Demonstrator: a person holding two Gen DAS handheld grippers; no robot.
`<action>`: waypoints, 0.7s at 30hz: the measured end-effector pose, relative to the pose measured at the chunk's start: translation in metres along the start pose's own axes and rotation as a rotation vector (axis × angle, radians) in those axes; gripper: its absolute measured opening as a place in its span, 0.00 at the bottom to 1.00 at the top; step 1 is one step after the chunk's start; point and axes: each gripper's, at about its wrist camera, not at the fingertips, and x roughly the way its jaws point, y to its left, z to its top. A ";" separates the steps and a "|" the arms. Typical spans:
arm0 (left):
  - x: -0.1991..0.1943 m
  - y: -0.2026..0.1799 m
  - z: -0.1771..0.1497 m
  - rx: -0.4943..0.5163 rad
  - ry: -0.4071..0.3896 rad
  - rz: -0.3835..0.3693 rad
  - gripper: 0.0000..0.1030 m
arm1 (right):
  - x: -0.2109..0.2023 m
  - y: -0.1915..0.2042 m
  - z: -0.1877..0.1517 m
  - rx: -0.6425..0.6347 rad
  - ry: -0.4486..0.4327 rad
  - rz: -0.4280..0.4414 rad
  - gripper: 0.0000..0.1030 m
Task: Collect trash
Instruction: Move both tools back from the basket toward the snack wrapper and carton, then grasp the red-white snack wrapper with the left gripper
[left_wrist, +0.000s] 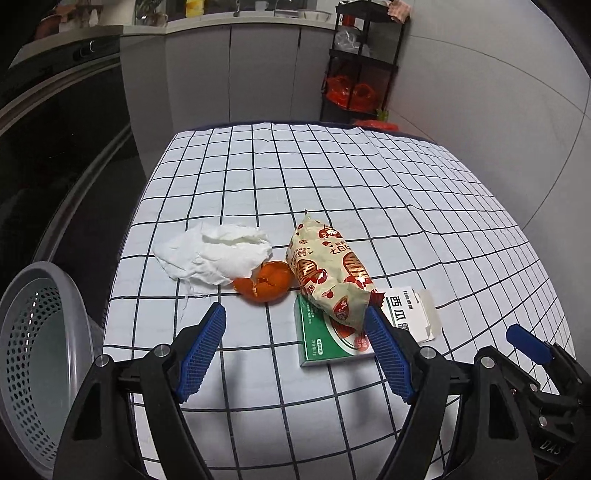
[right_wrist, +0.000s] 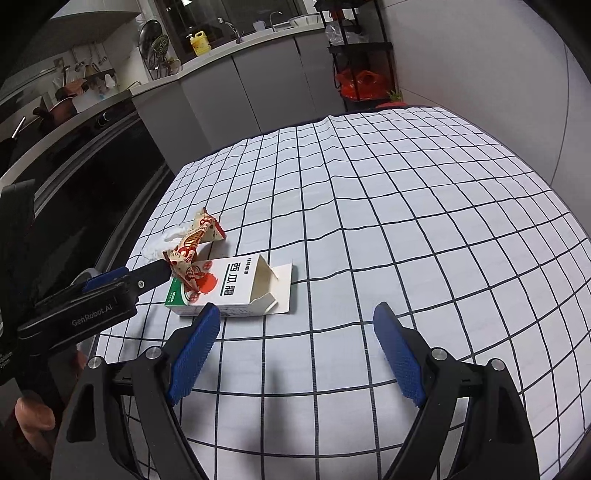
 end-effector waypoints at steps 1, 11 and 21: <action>0.000 0.001 -0.001 -0.001 0.001 -0.001 0.74 | 0.000 0.000 0.000 0.001 0.000 -0.001 0.79; -0.016 0.003 -0.003 -0.015 -0.019 -0.016 0.74 | 0.000 -0.003 0.001 0.012 -0.006 0.006 0.79; -0.003 -0.023 0.011 0.016 -0.044 -0.012 0.82 | -0.005 -0.013 0.001 0.045 -0.011 0.011 0.79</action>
